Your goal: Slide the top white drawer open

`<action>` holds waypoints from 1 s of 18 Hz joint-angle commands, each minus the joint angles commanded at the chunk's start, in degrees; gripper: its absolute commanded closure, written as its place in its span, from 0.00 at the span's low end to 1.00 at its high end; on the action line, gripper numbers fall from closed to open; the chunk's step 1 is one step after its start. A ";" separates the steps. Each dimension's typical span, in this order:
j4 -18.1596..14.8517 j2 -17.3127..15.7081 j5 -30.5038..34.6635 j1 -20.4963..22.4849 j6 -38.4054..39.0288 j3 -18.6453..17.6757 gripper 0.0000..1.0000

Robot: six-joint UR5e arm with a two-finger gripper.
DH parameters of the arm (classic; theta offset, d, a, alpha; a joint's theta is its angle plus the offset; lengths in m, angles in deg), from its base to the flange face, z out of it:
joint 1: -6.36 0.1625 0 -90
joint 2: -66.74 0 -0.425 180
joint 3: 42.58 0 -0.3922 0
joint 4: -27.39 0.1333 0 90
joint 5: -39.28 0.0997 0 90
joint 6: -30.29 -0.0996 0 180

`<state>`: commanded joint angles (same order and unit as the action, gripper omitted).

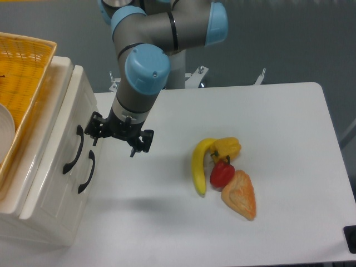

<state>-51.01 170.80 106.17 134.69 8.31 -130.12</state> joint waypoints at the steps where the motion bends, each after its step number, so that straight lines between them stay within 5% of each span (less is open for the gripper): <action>1: 0.00 0.09 -0.09 -0.44 0.00 0.00 0.00; 18: 0.44 2.20 -1.50 -3.08 2.37 0.18 0.00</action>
<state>-50.57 173.00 104.67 131.61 10.69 -129.95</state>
